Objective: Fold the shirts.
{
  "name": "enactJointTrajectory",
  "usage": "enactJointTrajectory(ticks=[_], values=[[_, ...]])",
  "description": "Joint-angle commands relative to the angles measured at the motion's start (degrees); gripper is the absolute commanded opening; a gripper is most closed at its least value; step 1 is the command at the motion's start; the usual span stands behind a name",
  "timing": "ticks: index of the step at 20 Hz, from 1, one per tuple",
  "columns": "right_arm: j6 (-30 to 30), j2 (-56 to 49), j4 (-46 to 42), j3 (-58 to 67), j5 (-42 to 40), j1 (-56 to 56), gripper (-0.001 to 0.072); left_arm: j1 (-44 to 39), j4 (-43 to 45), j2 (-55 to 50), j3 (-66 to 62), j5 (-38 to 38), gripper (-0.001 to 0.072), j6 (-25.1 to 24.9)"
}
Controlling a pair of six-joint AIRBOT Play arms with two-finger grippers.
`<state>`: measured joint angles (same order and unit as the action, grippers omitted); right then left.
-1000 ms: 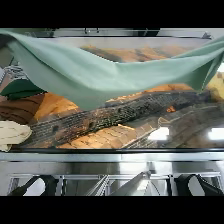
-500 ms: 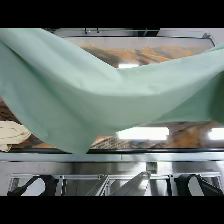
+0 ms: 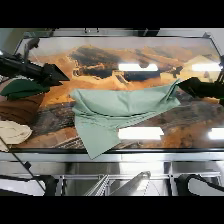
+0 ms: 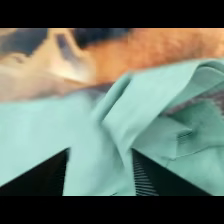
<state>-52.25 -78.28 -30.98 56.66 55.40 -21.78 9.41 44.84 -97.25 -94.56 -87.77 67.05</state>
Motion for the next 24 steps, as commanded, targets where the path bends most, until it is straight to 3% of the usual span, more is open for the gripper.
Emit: enactJointTrajectory(ticks=[1, 3, 5, 7, 8, 9, 13, 18, 20, 23, 24], values=[[1.7, -7.65, -2.62, 4.13, 0.07, -0.81, 0.0469, 0.76, 2.95, -9.64, -8.17, -1.57, 0.071, 3.72], [0.96, -6.01, -10.78, 8.31, 3.56, -2.91, 0.0471, 2.14, 2.99, -9.35, -10.67, -6.4, 0.071, 5.53], [-0.92, -4.68, -20.02, 9.42, 5.73, -5.27, 0.0585, 2.27, 2.99, -6.49, -7.63, -8.44, 0.0709, 5.92], [-1.11, -5.73, -25.18, 9.14, 8.41, -8.33, 0.0561, 1.27, 3.21, -1.73, 0.15, -8.11, 0.0709, 5.09], [-0.61, -7.15, -25.14, 9.14, 10.16, -9.88, 0.0447, 0.7, 3.19, 0.81, 4.72, -7.8, 0.0709, 4.31], [-0.15, -9.25, -24.35, 9.14, 11.45, -11.15, 0.0424, 0.44, 3.19, 3.13, 9.03, -7.5, 0.0708, 3.87], [2.82, -17.79, -15.26, 9.14, 14.58, -11.91, 0.0425, 0.04, 3.23, 11.56, 22.62, -6.73, 0.0708, 3.26], [4.7, -24.79, -7.45, 9.77, 13.99, -9.84, 0.0423, 2.49, 3.26, 19.58, 30.38, -6.12, 0.0707, 2.84], [4.7, -26.12, -6.19, 9.9, 14.05, -8.26, 0.0308, 4.44, 3.21, 22.73, 33.79, -5.2, 0.0707, 2.82], [4.24, -26.45, -5.09, 10.49, 13.44, -5.7, 0.0296, 7.19, 3.21, 26.8, 39.56, -3.58, 0.0706, 2.86], [4.28, -26.43, -5.2, 10.82, 13.64, -5.09, 0.0178, 7.91, 3.19, 27.96, 41.88, -2.47, 0.0689, 2.91]])
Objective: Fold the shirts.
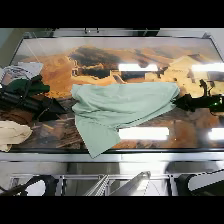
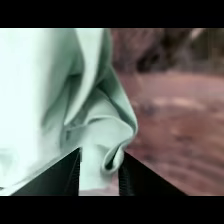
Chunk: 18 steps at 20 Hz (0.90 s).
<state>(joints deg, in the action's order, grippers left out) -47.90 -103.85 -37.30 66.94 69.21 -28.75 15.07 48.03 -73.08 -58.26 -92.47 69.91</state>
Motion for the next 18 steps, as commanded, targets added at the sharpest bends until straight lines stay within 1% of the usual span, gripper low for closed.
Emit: enactJointTrajectory(ticks=[1, 4, 8, 11, 14, 16, 18], values=[[-0.07, -0.83, 1.4, 0.85, -0.09, 2.12, 0.0023, 2.58, -0.02, 4.68, 7.91, 3.85, 0.0689, 0.15], [-0.04, -0.44, 3.06, 1.49, 0.72, 2.19, 0.0021, 0.7, 0.0, 4.81, 15.1, 8.22, 0.069, 0.28], [-0.02, 1.51, 3.06, 1.49, 2.01, 2.19, 0.0021, -5.14, -0.07, -1.97, 20.17, 16.59, 0.0691, -0.52], [0.17, 3.48, 3.06, 1.49, 3.17, 2.19, 0.0021, -8.79, -0.2, -9.14, 16.41, 21.42, 0.0691, -1.05], [0.13, 5.01, 3.06, 1.49, 4.04, 2.19, 0.0021, -10.86, -0.04, -15.63, 10.25, 21.7, 0.069, -1.9], [0.11, 5.51, 3.1, 1.49, 4.7, 2.19, 0.0021, -11.74, -0.26, -19.67, 6.36, 23.19, 0.069, -1.95], [-0.04, 5.77, 3.1, 1.49, 5.4, 2.19, 0.0021, -12.79, -2.4, -23.47, 3.08, 22.99, 0.069, -2.23]])
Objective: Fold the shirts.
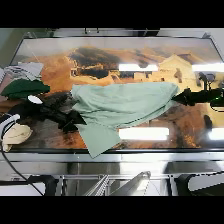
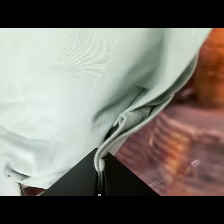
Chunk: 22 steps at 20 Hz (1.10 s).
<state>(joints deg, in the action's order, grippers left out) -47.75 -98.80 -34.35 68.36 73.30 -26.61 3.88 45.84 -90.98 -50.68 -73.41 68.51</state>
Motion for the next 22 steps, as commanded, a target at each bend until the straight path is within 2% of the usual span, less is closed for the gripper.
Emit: enactJointTrajectory(ticks=[1, 3, 5, 9, 12, 14, 16, 18, 20, 22], values=[[-0.22, 0.85, 0.15, 0.07, 1.79, 0.04, 0.0021, -2.12, -2.51, -7.04, -5.9, 3.02, 0.0597, -2.71], [-0.26, 1.2, 0.15, 0.07, 2.67, 0.04, 0.0021, -3.08, -5.75, -9.07, -7.87, 0.44, 0.0342, -5.29], [-0.24, 1.7, 0.11, 0.07, 3.72, 0.02, 0.0021, -3.02, -5.99, -9.27, -8.59, -2.14, 0.0022, -6.4], [-0.66, 4.83, 0.13, 0.04, 7.93, -1.33, 0.002, 0.42, -9.77, -3.8, -6.08, -7.32, 0.0024, -9.66], [-0.35, 12.0, 3.67, 0.04, 15.15, -3.74, 0.002, 5.11, -24.72, 5.2, -4.74, -17.29, 0.0024, -17.0], [2.16, 20.31, 16.22, 0.04, 18.34, -5.99, 0.002, 7.67, -40.59, 13.53, -6.64, -26.01, 0.0023, -20.98], [5.09, 30.23, 33.38, 0.09, 17.92, -8.22, 0.002, 9.99, -54.77, 22.45, -11.85, -31.78, 0.0025, -21.88], [7.89, 41.07, 42.82, 0.85, 11.85, -10.38, 0.0021, 13.64, -64.54, 30.29, -19.8, -32.63, 0.0025, -21.99], [8.81, 52.24, 43.06, 2.86, 1.07, -13.05, 0.0021, 20.0, -71.19, 36.28, -29.57, -29.44, 0.0025, -21.92], [10.67, 60.39, 42.97, 6.19, -7.39, -15.3, 0.0021, 27.87, -75.69, 40.04, -36.98, -25.51, 0.0027, -19.1]])
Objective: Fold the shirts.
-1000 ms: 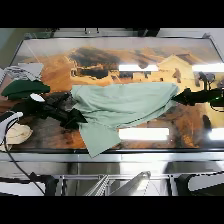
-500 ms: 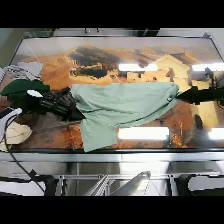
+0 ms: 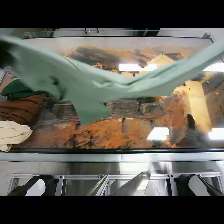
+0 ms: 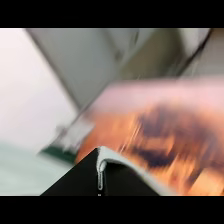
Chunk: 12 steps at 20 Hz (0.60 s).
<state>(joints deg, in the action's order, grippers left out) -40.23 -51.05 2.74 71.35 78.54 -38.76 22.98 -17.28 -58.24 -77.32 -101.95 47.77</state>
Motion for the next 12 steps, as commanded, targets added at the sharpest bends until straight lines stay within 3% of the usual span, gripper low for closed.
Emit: enactJointTrajectory(ticks=[1, 4, 7, 9, 12], values=[[5.09, 15.5, 5.84, 5.57, -16.59, -3.98, 0.0021, 13.79, -14.36, 8.37, -13.57, 4.76, 0.0028, 3.93], [4.92, 19.21, -3.23, 14.32, -27.08, -4.35, 0.002, 28.74, -18.73, 7.43, -20.76, 5.35, 0.0028, 12.31], [-3.67, 17.97, -14.45, 16.31, -26.6, -4.35, 0.002, 35.87, -17.81, 0.85, -28.72, 4.22, 0.0028, 18.32], [-7.74, 14.19, -17.57, 15.65, -20.96, -4.35, 0.002, 31.36, -7.72, -3.52, -32.37, 3.39, 0.0028, 19.39], [-9.25, 5.62, -17.59, 11.39, -12.17, -1.9, 0.002, 13.81, 12.74, -10.64, -34.01, 2.86, 0.0028, 19.63]])
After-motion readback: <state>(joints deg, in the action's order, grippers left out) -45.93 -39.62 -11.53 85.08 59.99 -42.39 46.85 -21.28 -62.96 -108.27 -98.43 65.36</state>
